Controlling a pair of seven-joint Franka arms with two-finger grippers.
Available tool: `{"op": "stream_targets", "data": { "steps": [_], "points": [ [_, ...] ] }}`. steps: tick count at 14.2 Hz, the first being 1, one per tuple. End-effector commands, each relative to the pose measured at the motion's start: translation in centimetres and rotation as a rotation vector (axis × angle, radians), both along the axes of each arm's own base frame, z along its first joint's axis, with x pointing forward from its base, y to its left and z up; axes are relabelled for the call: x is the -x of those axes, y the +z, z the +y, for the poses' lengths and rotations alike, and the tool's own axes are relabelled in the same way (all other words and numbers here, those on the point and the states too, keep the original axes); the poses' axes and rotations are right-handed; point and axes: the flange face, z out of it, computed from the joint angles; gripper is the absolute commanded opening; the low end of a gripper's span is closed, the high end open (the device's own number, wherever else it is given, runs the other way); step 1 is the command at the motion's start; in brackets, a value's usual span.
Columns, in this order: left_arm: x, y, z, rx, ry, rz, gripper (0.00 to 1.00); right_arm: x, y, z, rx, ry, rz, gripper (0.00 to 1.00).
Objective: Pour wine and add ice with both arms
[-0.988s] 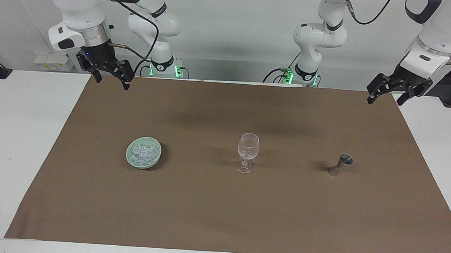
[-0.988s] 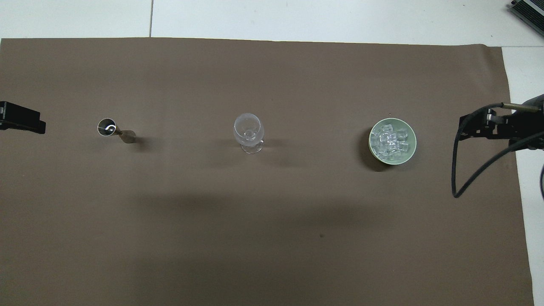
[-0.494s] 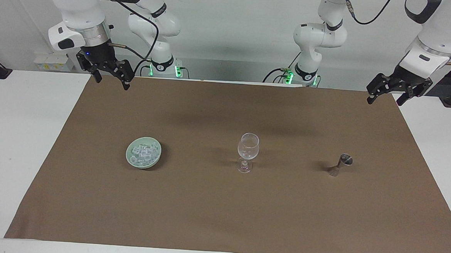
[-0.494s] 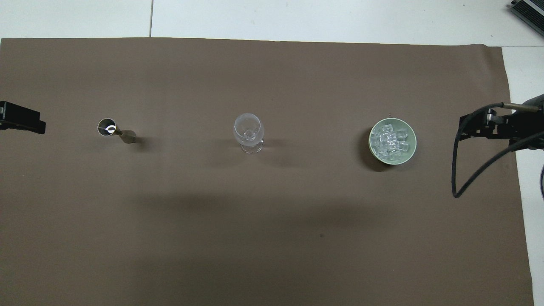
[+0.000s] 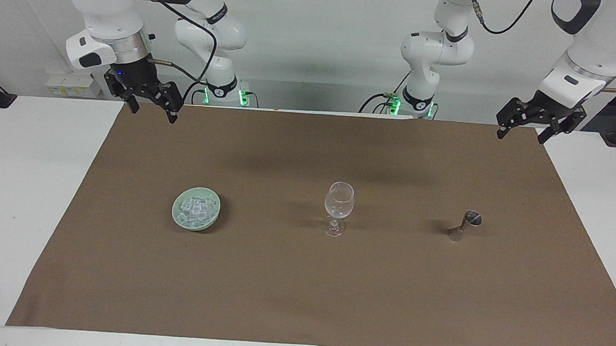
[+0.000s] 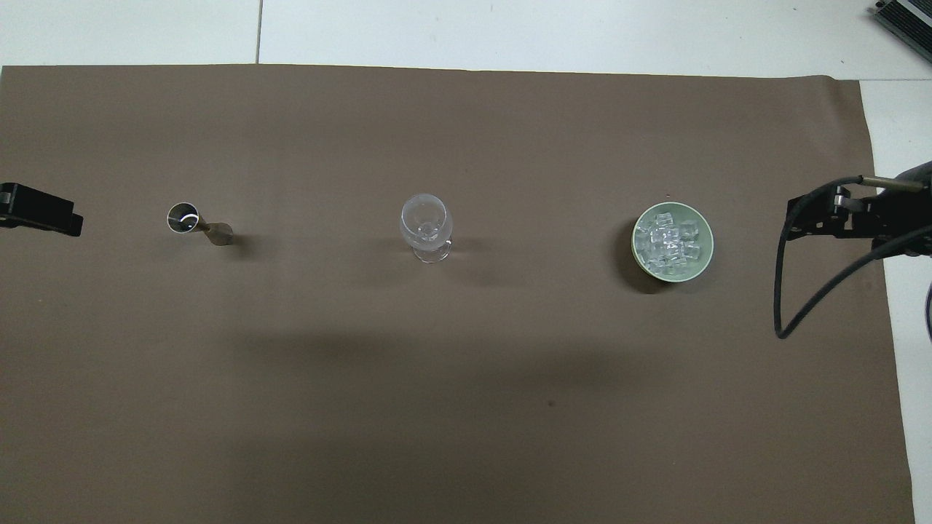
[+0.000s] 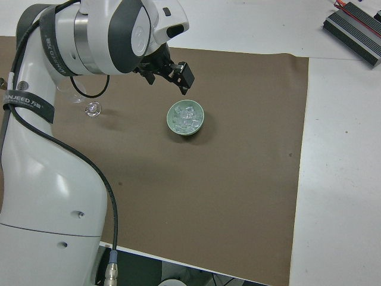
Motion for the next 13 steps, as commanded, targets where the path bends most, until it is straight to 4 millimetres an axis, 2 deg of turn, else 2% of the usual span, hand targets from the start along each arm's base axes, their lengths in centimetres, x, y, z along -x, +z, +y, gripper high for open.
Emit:
{"op": "stream_targets", "data": {
  "steps": [1,4,12,13],
  "points": [
    [0.0,0.1,-0.7,-0.017,-0.095,0.004,1.00,-0.2,0.3,-0.4,-0.024,0.017,0.002,1.00],
    [-0.4,1.1,-1.2,-0.008,-0.131,-0.051,1.00,-0.2,0.3,-0.4,-0.024,0.017,0.002,1.00],
    [0.0,1.7,-1.2,0.009,-0.129,-0.066,1.00,-0.2,0.3,-0.4,-0.024,0.017,0.002,1.00],
    [0.2,1.8,-1.9,-0.021,-0.138,-0.062,1.00,-0.2,0.3,-0.4,-0.024,0.017,0.002,1.00]
  ]
}}
